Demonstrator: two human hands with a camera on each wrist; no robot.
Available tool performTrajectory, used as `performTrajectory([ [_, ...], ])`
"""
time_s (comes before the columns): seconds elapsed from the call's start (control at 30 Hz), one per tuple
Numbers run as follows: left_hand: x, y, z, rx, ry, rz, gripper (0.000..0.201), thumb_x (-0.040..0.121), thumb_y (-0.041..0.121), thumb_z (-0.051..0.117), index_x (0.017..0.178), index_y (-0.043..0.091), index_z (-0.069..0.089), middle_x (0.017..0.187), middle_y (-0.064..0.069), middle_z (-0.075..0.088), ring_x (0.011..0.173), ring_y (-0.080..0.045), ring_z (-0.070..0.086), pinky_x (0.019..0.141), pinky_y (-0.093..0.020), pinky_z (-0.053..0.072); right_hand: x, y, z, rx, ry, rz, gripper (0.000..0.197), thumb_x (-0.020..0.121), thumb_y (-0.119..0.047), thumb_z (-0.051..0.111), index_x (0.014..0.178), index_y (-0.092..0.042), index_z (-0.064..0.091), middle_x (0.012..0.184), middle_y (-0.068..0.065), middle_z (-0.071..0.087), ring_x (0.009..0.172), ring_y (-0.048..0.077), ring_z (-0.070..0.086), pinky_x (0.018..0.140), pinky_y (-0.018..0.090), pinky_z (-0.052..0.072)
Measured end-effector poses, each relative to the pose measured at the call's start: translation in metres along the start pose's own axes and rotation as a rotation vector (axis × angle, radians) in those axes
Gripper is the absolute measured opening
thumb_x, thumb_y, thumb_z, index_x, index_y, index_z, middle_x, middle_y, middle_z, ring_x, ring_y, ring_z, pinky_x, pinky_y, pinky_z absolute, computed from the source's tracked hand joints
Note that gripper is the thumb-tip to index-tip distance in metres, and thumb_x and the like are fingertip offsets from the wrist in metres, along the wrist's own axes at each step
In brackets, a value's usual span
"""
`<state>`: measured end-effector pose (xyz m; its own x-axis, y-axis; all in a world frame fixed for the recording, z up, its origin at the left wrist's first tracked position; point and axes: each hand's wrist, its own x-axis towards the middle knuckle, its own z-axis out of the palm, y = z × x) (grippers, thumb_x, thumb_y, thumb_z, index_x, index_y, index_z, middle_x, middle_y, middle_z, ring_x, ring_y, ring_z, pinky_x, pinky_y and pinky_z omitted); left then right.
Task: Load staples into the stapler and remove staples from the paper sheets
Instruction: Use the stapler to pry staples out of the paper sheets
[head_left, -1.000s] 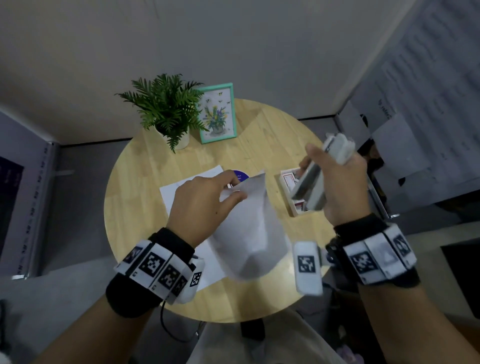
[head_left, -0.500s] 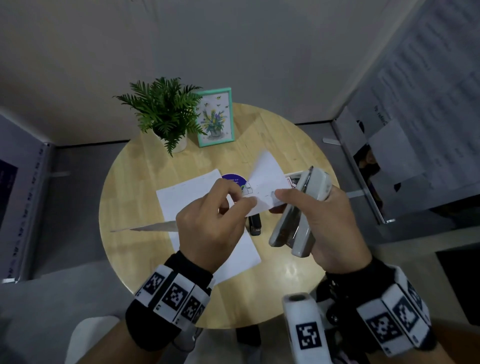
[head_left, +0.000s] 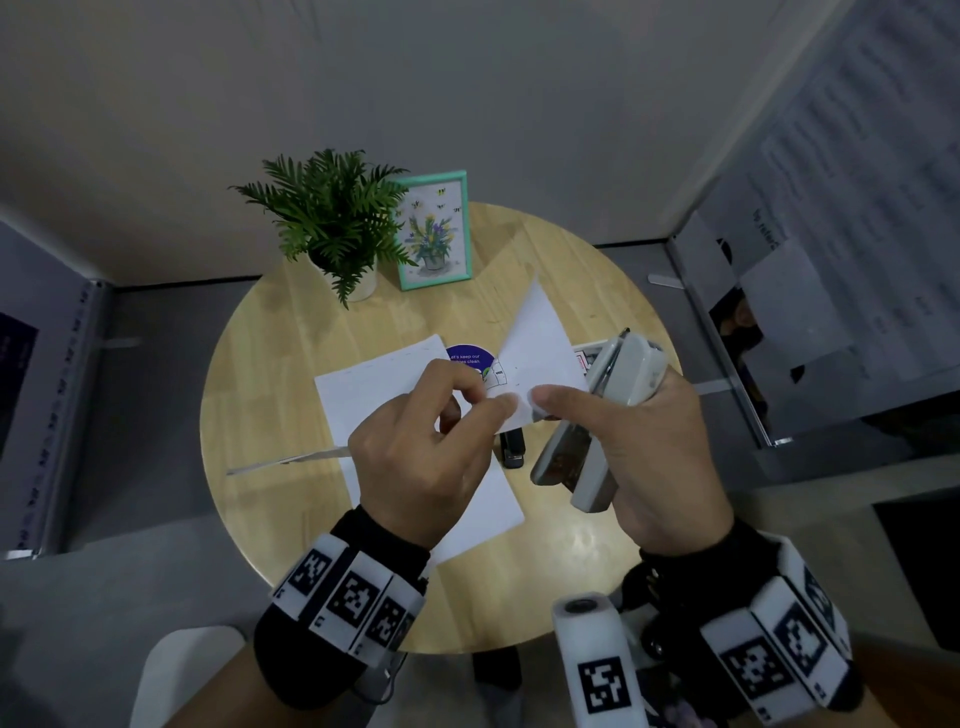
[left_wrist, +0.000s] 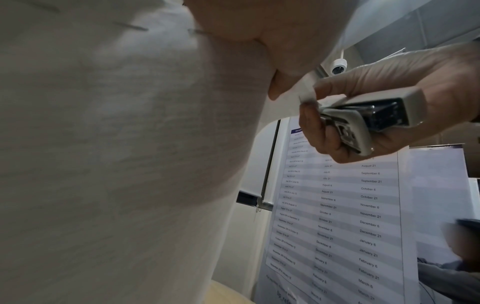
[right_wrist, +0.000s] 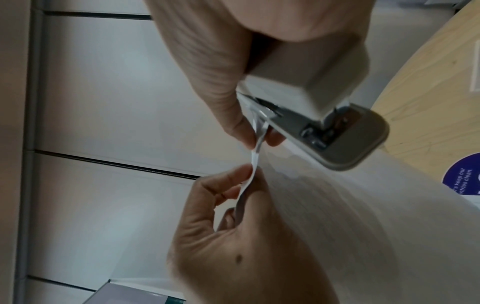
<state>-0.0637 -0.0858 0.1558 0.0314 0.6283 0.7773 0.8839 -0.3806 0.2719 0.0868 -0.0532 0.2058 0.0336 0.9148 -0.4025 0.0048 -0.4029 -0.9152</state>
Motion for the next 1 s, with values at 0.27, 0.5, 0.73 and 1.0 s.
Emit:
performTrajectory([
  [0.27,0.001,-0.002,0.003,0.010,-0.010,0.002,0.031,0.075,-0.009,0.064,0.088,0.019,0.060,0.085,0.003,0.047,0.041,-0.024,0.047,0.033,-0.027,0.037,0.005,0.005,0.002,0.031,0.030,-0.001,0.039,0.069,-0.005,0.079,0.093,0.005,0.050,0.078,0.029,0.055,0.067,0.029,0.056,0.049,0.036,0.051],
  [0.5,0.002,-0.007,0.004,0.010,-0.028,0.000,0.031,0.073,-0.009,0.067,0.086,0.019,0.060,0.085,0.004,0.048,0.040,-0.023,0.047,0.033,-0.027,0.036,0.008,0.005,0.006,-0.006,0.012,0.029,0.044,0.062,-0.012,0.081,0.087,0.003,0.049,0.092,0.040,0.056,0.068,0.030,0.057,0.057,0.055,0.055],
  [0.73,0.000,-0.012,0.007,0.059,-0.092,-0.027,0.032,0.067,-0.011,0.072,0.080,0.018,0.068,0.077,0.001,0.061,0.040,-0.021,0.048,0.033,-0.026,0.035,0.021,0.008,0.003,0.087,-0.044,0.102,0.016,0.079,-0.003,0.070,0.075,-0.010,0.056,0.061,0.006,0.060,0.049,0.014,0.060,0.043,0.028,0.049],
  [1.0,-0.001,-0.048,-0.002,0.007,-0.480,-0.423,0.015,0.080,0.019,0.062,0.083,0.026,0.075,0.087,0.009,0.076,0.074,-0.009,0.065,0.057,-0.033,0.055,0.111,0.063,-0.020,-0.260,0.056,0.127,0.030,0.086,-0.008,0.057,0.112,-0.006,0.043,0.089,0.014,0.061,0.074,0.025,0.060,0.068,0.036,0.049],
])
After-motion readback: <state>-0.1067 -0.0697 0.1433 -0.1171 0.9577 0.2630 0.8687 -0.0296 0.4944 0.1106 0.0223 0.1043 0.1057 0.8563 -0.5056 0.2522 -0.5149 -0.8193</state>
